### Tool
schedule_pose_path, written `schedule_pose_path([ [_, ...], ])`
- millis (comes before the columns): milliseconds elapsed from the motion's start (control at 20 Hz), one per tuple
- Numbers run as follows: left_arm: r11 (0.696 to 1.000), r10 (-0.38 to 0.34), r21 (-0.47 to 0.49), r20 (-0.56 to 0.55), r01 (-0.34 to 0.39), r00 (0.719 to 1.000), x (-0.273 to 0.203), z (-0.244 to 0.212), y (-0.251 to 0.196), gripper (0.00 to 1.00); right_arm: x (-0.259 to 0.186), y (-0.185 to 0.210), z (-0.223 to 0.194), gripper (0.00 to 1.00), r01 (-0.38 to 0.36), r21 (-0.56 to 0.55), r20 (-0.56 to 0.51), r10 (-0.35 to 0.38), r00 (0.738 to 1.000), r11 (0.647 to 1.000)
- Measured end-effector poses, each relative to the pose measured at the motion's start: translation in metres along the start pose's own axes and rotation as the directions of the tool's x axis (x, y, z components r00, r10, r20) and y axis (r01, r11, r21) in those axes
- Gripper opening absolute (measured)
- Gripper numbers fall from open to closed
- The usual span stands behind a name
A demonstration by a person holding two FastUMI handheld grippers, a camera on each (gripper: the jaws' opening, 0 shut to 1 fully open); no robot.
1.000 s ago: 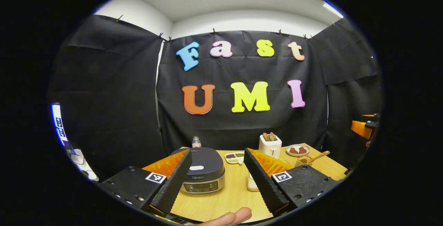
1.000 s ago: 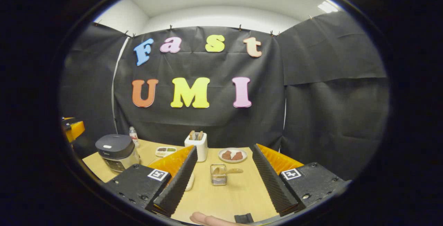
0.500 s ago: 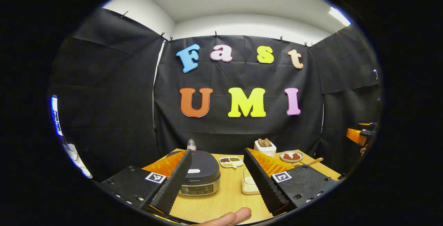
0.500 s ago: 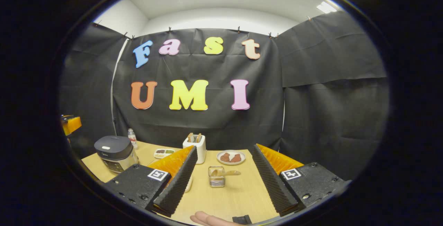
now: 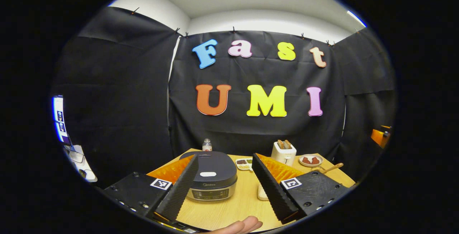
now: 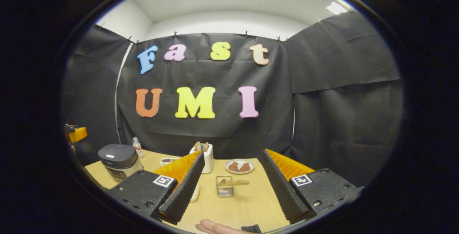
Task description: Close the left gripper, press the button to open the rice cooker; take a wooden spoon from the chopstick holder with the right hand, scoop a spoonful of rice and pour it into the rice cooker, then put the wooden spoon back into the chopstick holder.
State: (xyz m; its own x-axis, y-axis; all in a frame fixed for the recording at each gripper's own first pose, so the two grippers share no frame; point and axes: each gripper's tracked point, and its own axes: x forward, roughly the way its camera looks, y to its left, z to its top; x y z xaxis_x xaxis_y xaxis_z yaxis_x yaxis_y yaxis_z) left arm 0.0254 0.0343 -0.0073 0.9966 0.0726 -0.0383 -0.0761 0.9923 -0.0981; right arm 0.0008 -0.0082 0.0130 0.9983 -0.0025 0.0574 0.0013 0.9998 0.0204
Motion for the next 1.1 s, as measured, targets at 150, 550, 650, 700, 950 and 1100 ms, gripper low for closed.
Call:
schedule_pose_path([
  [150,1.0,-0.025,0.0,-0.032,0.025,0.999,0.017,-0.01,-0.006,0.75,0.002,-0.004,-0.003,0.97,-0.003,0.015,-0.003,0.003,1.0,1.0],
  [550,1.0,-0.006,-0.012,-0.23,0.004,0.973,0.061,-0.05,0.01,0.33,0.012,-0.008,-0.019,0.97,-0.011,0.03,-0.026,0.012,1.0,0.999],
  [650,1.0,0.012,0.022,-0.271,-0.007,0.962,0.071,-0.06,0.017,0.33,0.015,-0.011,-0.022,1.0,-0.009,0.024,-0.029,0.01,1.0,1.0],
  [700,0.999,0.033,0.019,-0.297,-0.028,0.954,0.084,-0.064,0.023,0.33,0.017,-0.012,-0.025,1.0,-0.009,0.025,-0.032,0.009,0.999,1.0],
  [950,0.996,0.088,0.064,-0.394,-0.068,0.915,0.112,-0.093,0.04,0.0,0.028,-0.014,-0.039,1.0,-0.01,0.029,-0.058,0.011,0.998,1.0],
  [1100,0.995,0.1,0.066,-0.437,-0.079,0.894,0.125,-0.107,0.042,0.0,0.032,-0.014,-0.048,1.0,-0.014,0.02,-0.074,0.015,0.997,1.0],
])
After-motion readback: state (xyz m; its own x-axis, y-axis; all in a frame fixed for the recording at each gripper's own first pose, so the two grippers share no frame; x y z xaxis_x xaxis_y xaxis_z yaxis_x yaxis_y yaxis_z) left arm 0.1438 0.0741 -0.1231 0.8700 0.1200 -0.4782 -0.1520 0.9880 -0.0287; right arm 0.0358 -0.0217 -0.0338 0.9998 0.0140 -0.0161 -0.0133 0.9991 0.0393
